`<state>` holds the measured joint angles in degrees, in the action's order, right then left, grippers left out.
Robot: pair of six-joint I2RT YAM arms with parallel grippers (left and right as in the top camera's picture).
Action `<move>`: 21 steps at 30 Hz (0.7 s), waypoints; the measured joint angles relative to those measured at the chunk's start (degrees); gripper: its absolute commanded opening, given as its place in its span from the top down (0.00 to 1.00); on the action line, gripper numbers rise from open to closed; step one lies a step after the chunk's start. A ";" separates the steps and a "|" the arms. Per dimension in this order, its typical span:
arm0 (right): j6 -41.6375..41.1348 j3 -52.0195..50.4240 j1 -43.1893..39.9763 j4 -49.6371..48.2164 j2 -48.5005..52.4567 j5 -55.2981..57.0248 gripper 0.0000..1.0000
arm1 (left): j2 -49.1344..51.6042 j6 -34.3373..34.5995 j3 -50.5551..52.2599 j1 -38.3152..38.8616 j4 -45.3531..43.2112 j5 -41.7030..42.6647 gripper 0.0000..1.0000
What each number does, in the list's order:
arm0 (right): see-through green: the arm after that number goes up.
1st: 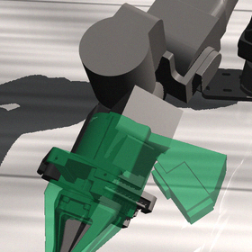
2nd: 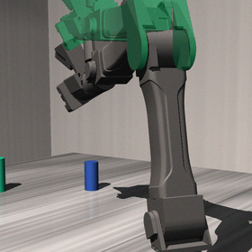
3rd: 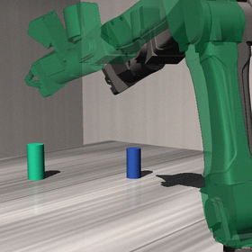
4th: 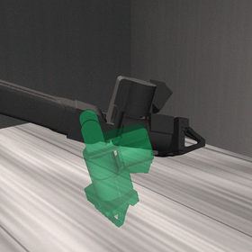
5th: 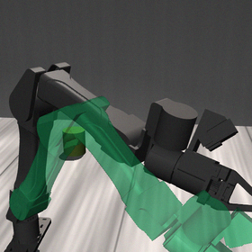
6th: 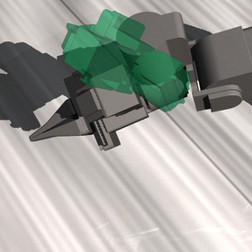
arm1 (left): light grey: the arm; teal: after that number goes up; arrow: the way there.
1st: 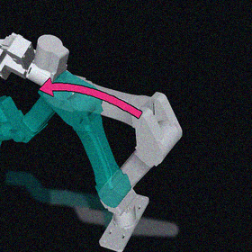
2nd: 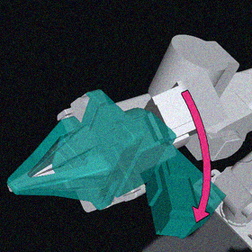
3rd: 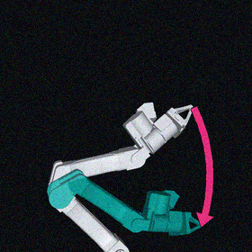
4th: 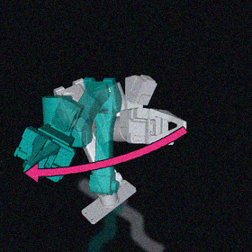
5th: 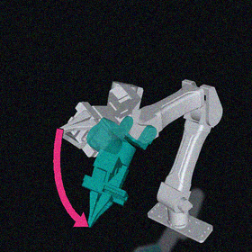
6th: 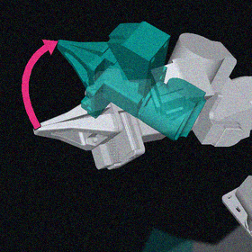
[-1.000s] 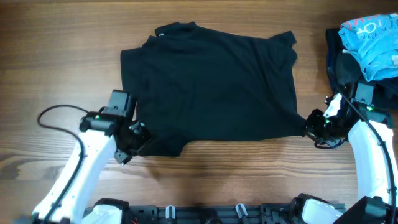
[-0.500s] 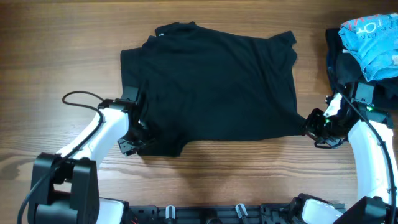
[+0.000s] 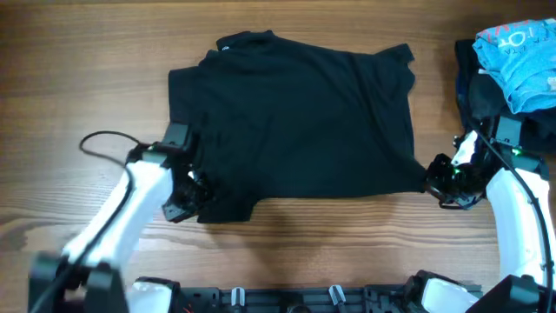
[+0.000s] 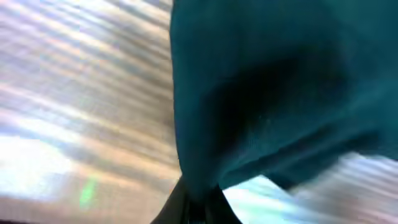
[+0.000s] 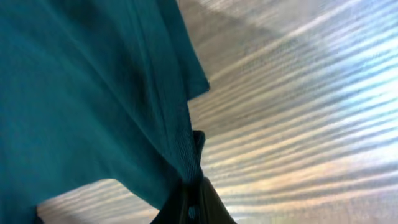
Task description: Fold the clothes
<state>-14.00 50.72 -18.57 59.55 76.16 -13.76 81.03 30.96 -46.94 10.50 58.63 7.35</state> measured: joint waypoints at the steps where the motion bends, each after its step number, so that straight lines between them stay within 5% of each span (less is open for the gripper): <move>1: 0.00 0.00 0.00 0.79 -0.46 -0.13 0.96 | -3.26 0.46 0.00 0.00 1.38 0.04 0.96; 6: -0.26 0.00 0.00 3.74 -7.63 -0.94 0.96 | -18.53 4.13 -0.07 0.00 6.23 -0.22 0.96; 10: -0.92 0.00 0.04 2.25 -11.52 -1.29 0.96 | -21.24 5.60 -0.07 0.00 5.92 -1.95 0.96; 21: -1.11 0.00 0.04 -11.76 -4.74 -1.27 0.96 | -9.25 6.45 -0.17 0.00 -24.61 -9.25 0.96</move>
<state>-15.11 50.72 -18.52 47.79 71.42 -15.03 71.79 37.41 -47.11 10.50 34.02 -1.89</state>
